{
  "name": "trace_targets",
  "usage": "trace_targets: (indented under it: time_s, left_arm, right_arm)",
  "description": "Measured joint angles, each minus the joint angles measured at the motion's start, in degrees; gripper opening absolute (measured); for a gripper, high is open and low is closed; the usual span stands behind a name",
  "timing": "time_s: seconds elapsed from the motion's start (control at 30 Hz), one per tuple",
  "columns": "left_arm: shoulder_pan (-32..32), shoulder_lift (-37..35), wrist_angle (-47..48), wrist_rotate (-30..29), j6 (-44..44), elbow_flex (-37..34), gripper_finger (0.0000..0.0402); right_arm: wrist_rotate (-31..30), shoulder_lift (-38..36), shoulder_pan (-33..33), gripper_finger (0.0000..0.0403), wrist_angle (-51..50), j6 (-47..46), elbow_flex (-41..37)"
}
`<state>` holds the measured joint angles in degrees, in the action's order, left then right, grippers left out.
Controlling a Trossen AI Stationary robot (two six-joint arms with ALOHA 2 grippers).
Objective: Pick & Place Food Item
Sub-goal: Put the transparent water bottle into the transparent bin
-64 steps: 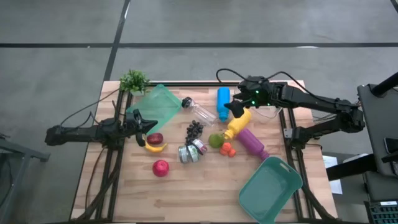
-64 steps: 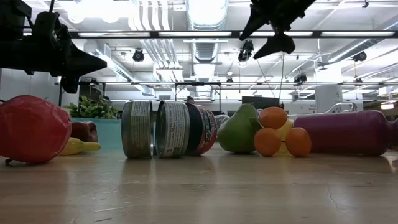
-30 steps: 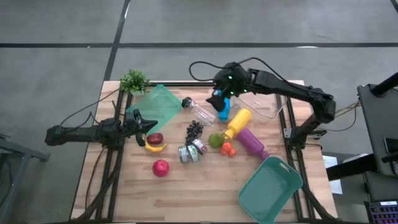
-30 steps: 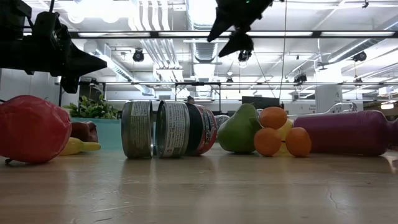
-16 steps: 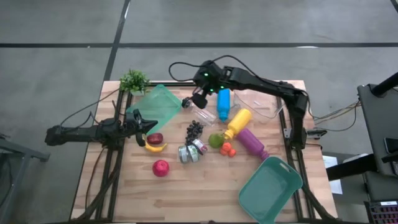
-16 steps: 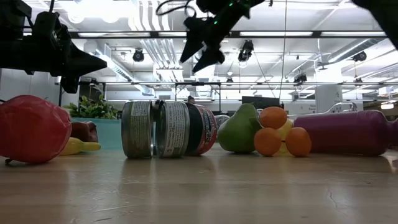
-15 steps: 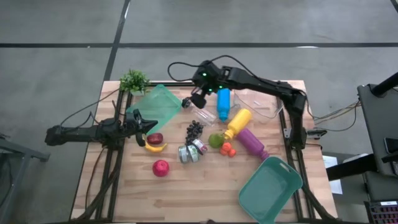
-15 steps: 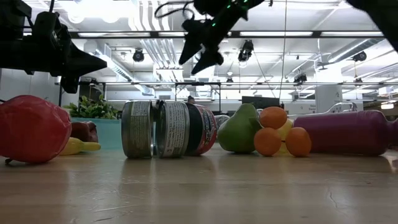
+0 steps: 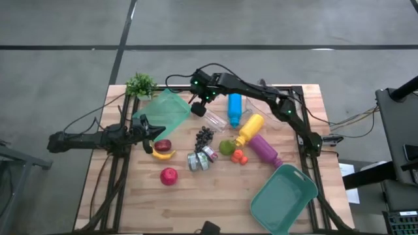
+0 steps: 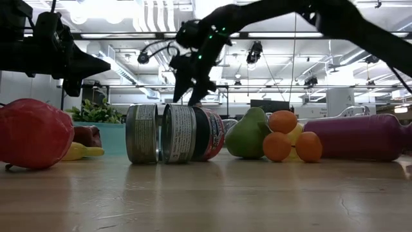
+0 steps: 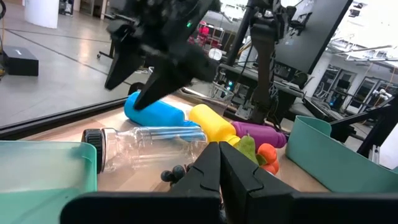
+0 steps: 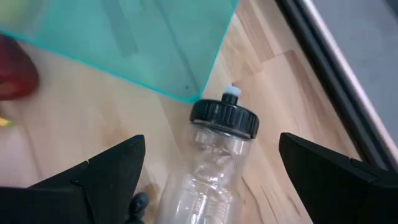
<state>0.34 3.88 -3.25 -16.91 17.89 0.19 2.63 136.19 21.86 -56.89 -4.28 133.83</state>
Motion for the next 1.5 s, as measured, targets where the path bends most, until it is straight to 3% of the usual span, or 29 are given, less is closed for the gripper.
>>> trace_targets:
  time_s: [0.27, 1.5]
  left_arm:
    - [0.02, 0.07, 0.0, 0.01, 0.0, 0.01, 0.0001]
    - [0.02, 0.09, 0.0, 0.0, 0.0, 0.0, 0.0001]
  right_arm:
    - [0.42, 2.81, 0.77, 0.0369, -0.02, -0.08, 1.17]
    - [1.85, 2.03, 0.35, 0.0369, -0.12, -5.22, 1.17]
